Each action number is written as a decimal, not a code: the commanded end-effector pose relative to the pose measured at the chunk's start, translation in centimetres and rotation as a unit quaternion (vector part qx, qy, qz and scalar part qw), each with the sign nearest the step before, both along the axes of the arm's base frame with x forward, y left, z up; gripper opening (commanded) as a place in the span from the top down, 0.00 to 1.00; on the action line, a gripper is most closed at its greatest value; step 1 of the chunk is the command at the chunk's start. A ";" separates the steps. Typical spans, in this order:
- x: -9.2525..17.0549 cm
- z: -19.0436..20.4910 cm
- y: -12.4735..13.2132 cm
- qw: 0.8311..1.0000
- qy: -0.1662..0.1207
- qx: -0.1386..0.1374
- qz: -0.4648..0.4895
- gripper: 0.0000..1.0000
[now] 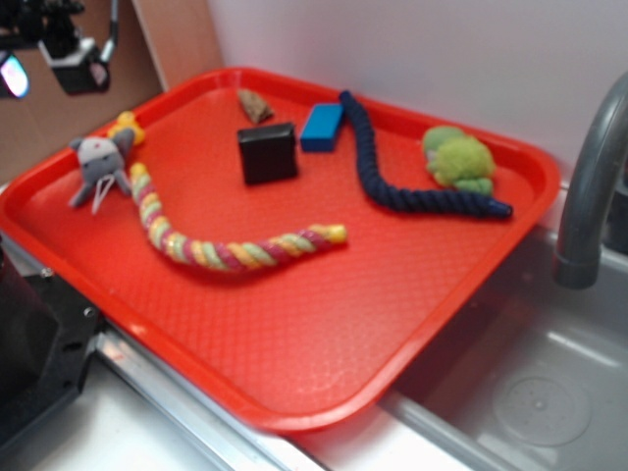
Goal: Grab the gray animal.
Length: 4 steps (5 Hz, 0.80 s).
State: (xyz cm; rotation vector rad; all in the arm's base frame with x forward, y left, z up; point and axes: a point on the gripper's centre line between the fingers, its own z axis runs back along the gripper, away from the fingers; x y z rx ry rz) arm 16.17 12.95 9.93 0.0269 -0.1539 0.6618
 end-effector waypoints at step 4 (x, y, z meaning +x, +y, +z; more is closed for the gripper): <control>4.6 -4.6 -1.4 0.990 0.039 0.001 -0.133 1.00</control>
